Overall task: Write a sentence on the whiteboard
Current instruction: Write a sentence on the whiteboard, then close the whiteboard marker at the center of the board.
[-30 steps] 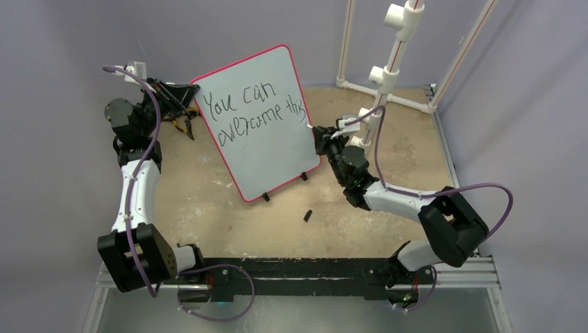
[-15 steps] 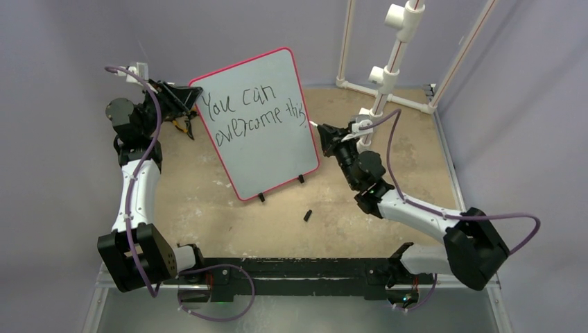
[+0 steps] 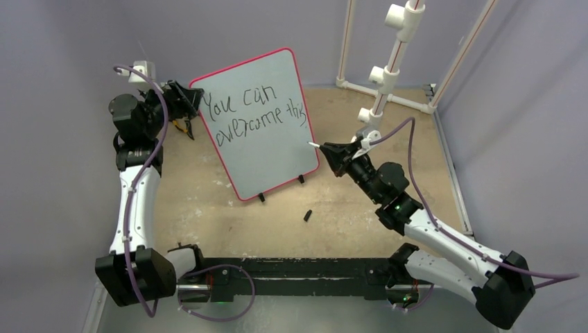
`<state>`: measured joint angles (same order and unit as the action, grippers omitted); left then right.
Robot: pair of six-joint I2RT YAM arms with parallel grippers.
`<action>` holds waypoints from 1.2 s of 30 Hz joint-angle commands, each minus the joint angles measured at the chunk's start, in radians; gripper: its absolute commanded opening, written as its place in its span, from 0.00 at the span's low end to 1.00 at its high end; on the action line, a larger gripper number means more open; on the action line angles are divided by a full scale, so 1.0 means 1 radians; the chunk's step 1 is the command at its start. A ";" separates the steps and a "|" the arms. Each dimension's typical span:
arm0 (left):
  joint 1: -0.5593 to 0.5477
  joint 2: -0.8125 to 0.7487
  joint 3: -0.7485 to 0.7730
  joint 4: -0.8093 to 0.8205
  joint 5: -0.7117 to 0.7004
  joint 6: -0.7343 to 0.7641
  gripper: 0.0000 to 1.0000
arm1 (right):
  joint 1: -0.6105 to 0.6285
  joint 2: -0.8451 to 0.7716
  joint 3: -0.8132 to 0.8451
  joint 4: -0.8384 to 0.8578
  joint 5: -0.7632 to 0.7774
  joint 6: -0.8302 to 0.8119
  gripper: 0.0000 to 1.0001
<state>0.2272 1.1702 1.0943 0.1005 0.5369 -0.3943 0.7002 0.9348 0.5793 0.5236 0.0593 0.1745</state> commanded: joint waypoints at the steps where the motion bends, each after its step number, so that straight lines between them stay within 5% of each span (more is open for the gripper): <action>1: -0.060 -0.067 0.078 -0.146 -0.153 0.119 0.72 | 0.001 -0.066 -0.033 -0.099 -0.045 -0.018 0.00; 20: -0.316 -0.182 0.183 -0.482 -0.169 0.099 0.63 | 0.001 -0.164 -0.146 -0.176 0.038 0.174 0.00; 24: -0.488 -0.162 0.156 -0.490 -0.190 0.078 0.56 | 0.001 -0.191 -0.210 -0.171 0.054 0.278 0.00; 29: -0.828 -0.064 0.137 -0.515 -0.385 0.113 0.54 | 0.000 -0.253 -0.275 -0.184 0.123 0.403 0.00; 36: -1.083 -0.001 -0.123 -0.274 -0.457 0.016 0.52 | 0.001 -0.295 -0.245 -0.309 0.199 0.440 0.00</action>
<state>-0.7631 1.1343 1.0752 -0.2970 0.1684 -0.3168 0.7002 0.6590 0.3027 0.2821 0.1833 0.5686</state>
